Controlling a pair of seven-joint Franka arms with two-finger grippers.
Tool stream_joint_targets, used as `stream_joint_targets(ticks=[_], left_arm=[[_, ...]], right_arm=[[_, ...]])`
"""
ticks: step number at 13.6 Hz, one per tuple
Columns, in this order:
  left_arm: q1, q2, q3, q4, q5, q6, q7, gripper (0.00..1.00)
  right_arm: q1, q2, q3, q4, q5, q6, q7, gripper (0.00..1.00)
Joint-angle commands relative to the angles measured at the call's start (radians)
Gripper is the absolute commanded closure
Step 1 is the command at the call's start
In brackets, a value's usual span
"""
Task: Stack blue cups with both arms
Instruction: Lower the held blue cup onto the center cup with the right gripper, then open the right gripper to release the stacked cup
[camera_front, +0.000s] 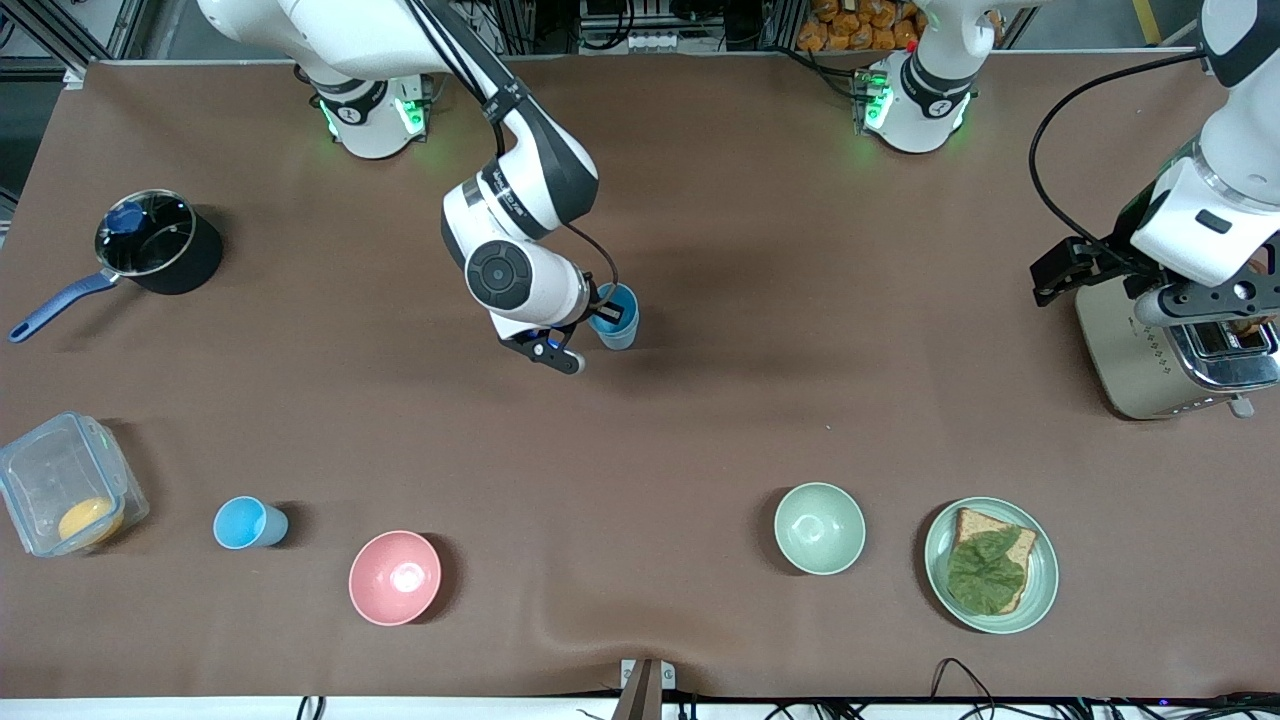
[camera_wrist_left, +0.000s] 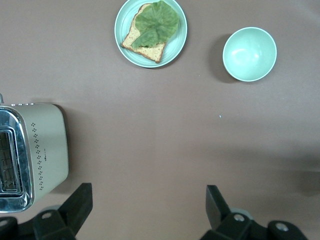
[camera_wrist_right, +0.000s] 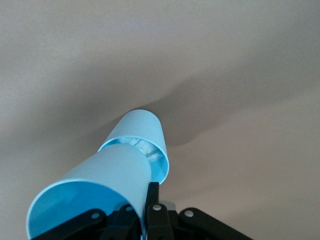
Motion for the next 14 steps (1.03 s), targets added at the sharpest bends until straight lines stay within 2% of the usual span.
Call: stream_joint_targets(ticks=[1,2,3,4,5,8,10,14], left_arm=[[-0.004,-0.023,0.0,-0.008,-0.013,-0.011,0.011,0.0],[-0.002,-0.022,-0.001,-0.008,-0.013,-0.016,0.014,0.0],[-0.005,-0.017,-0.001,-0.005,-0.013,-0.014,0.013,0.0],[-0.002,-0.016,0.0,-0.002,-0.013,-0.011,0.012,0.0],[0.002,-0.019,0.0,-0.002,-0.015,-0.011,0.014,0.0],[0.005,-0.023,0.003,-0.005,-0.019,-0.017,0.029,0.0],[0.005,-0.023,0.0,-0.007,-0.016,-0.022,0.032,0.0],[0.001,-0.022,-0.001,-0.01,-0.016,-0.051,0.032,0.0]], right_arm=[[0.006,-0.009,-0.007,-0.02,-0.04,0.006,0.024,1.0],[0.006,-0.009,-0.007,-0.022,-0.043,0.003,0.024,1.0],[0.0,-0.009,-0.007,-0.022,-0.043,0.002,0.027,0.9],[-0.008,-0.009,-0.007,-0.019,-0.043,-0.001,0.068,0.32],[0.001,-0.009,-0.008,-0.017,-0.045,0.0,0.129,0.0],[-0.012,-0.027,-0.008,-0.008,-0.066,-0.014,0.144,0.0],[-0.038,-0.053,-0.017,0.001,-0.178,-0.099,0.109,0.0],[-0.17,-0.121,-0.016,0.001,-0.201,-0.282,-0.115,0.0]])
